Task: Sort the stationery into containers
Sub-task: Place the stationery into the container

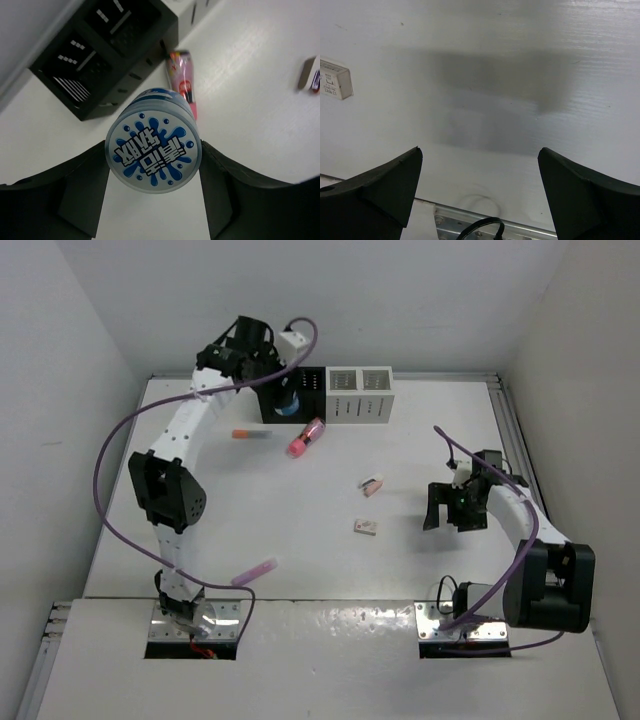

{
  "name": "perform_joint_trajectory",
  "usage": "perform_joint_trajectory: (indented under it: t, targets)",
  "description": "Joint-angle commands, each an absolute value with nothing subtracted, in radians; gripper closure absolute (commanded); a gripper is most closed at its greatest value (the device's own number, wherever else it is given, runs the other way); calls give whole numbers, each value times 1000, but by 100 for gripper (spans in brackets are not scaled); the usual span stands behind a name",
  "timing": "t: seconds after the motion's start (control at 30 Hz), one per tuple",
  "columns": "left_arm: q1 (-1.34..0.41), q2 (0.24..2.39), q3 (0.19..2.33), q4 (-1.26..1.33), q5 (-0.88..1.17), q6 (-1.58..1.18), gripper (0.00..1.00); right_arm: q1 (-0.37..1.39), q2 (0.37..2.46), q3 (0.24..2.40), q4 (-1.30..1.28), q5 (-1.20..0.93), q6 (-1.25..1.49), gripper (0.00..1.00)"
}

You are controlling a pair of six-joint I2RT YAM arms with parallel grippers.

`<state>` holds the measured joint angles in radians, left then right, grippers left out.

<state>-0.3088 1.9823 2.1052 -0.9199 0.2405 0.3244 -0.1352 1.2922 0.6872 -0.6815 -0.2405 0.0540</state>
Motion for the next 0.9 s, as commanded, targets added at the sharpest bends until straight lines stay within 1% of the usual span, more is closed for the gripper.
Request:
perform_joint_trajectory:
  t: [0.0,0.07,0.1,0.13,0.17,0.23,0.4,0.57,0.77,0.87]
  targets:
    - [-270,2041,2279,-1025,256,243,100,-130,1305,730,-657,-258,75,4]
    - [-258,2054,2309,-988,244,224,100,-129,1304,726,-653,-258,77,4]
    - [-253,2045,2290,-965,238,215,100,-129,1302,726,-652,-256,78,4]
    - [-233,2024,2254,-868,244,184,100,-127,1304,726,-652,-256,77,4]
    - [-226,1975,2155,-803,245,164,100,-127,1304,727,-655,-253,74,4]
    - [-204,1947,2097,-677,223,138,100,-127,1304,730,-657,-250,72,4]
    - [-169,2083,2270,-716,215,127,100,-127,1313,738,-661,-245,77,4]
    - [-132,2073,2165,-556,252,91,100,-127,1299,710,-646,-247,89,4]
    - [-135,2102,2197,-532,256,87,100,-129,1293,703,-646,-232,87,4]
    - [-135,2103,2174,-482,264,78,100,-129,1295,704,-646,-233,91,4]
